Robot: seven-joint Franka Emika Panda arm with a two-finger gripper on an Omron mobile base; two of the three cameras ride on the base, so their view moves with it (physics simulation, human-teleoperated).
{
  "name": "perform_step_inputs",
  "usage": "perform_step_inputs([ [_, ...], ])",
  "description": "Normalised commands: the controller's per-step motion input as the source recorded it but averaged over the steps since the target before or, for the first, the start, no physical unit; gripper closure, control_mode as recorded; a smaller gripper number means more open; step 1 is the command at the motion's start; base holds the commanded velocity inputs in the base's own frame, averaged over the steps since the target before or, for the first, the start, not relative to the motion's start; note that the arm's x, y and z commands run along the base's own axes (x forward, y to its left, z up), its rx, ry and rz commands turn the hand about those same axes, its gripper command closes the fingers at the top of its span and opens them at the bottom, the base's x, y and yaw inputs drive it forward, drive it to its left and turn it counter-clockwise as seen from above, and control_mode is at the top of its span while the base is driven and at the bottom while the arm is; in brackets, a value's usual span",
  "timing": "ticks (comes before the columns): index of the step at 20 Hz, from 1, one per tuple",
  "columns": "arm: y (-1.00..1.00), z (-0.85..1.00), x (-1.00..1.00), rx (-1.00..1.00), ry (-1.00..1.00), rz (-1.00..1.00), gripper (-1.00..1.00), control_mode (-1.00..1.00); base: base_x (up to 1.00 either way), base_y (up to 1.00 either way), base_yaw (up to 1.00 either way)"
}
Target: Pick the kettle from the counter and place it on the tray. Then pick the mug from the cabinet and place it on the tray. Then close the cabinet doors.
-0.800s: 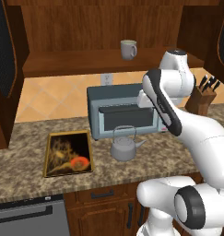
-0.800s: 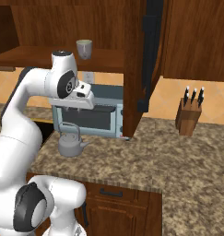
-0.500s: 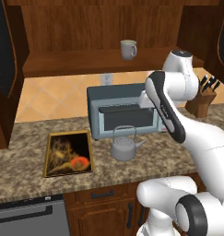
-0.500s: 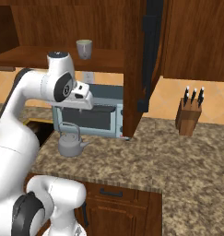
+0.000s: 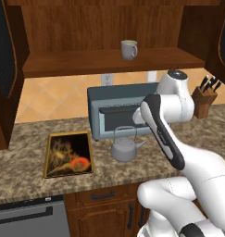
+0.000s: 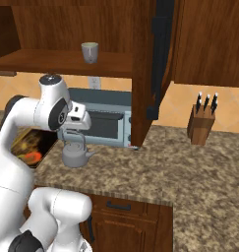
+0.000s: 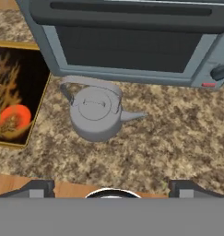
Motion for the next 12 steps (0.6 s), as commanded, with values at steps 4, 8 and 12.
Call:
perform_step_inputs([
  [4,0.12,-0.25,0.00,0.00,-0.01,0.17,-1.00,-1.00,0.00,0.00,0.00],
  [8,0.07,-0.14,0.08,0.00,-0.04,0.09,-1.00,-1.00,0.00,0.00,0.00],
  [12,0.00,-0.03,0.05,0.00,-0.04,0.03,-1.00,-1.00,0.00,0.00,0.00],
])
